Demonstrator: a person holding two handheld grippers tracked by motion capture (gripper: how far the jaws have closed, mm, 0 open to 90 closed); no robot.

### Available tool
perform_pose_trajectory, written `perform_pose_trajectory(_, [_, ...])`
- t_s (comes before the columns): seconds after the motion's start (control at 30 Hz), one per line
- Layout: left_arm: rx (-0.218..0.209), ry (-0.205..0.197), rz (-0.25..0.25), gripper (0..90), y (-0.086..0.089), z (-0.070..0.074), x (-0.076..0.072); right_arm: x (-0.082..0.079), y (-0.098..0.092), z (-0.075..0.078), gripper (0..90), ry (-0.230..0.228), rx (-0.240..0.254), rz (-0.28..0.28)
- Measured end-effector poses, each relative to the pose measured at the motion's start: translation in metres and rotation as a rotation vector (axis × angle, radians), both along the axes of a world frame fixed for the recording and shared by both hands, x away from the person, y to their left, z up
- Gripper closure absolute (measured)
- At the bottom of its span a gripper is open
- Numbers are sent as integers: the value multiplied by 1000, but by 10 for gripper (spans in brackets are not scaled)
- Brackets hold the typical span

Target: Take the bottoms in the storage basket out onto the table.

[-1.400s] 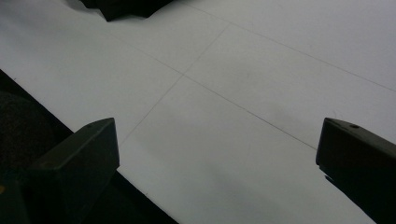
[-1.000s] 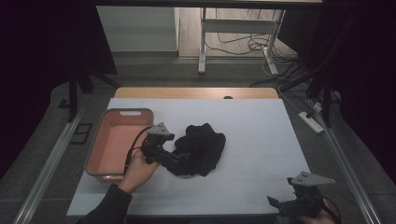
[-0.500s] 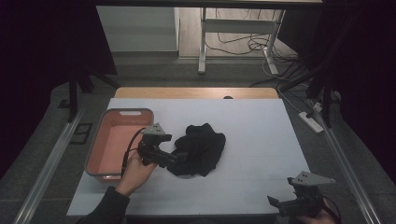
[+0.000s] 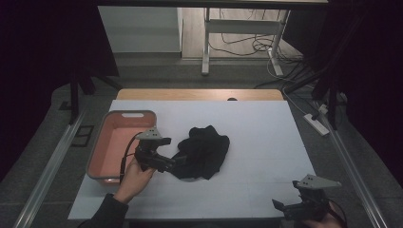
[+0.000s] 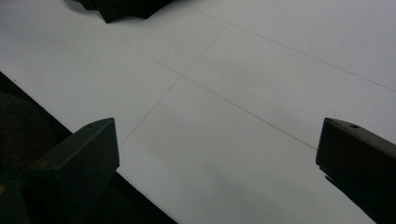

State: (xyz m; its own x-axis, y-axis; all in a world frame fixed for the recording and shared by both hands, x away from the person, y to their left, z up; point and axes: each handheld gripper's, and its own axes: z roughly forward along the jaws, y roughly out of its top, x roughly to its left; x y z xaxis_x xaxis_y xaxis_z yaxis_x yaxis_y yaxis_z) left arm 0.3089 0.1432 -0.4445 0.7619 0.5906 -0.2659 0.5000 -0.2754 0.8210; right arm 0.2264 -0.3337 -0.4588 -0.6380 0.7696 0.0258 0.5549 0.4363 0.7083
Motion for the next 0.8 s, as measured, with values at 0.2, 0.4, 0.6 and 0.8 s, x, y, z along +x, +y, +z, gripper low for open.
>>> perform_pose_trajectory(0.2, [-7, -6, 5, 11, 5, 1, -5, 0, 0, 0, 0, 0, -3, 1])
perform_pose_trajectory(0.4, [-1, -17, 13, 12, 11, 1, -10, 0, 0, 0, 0, 0, -4, 2])
perform_pose_trajectory(0.6, [-13, -30, 5, 14, 16, 1, -14, 0, 0, 0, 0, 1, -5, 2])
perform_pose_trajectory(0.8, [-24, -29, 4, 15, 21, 1, -18, 0, 1, 0, 0, 1, -6, 3])
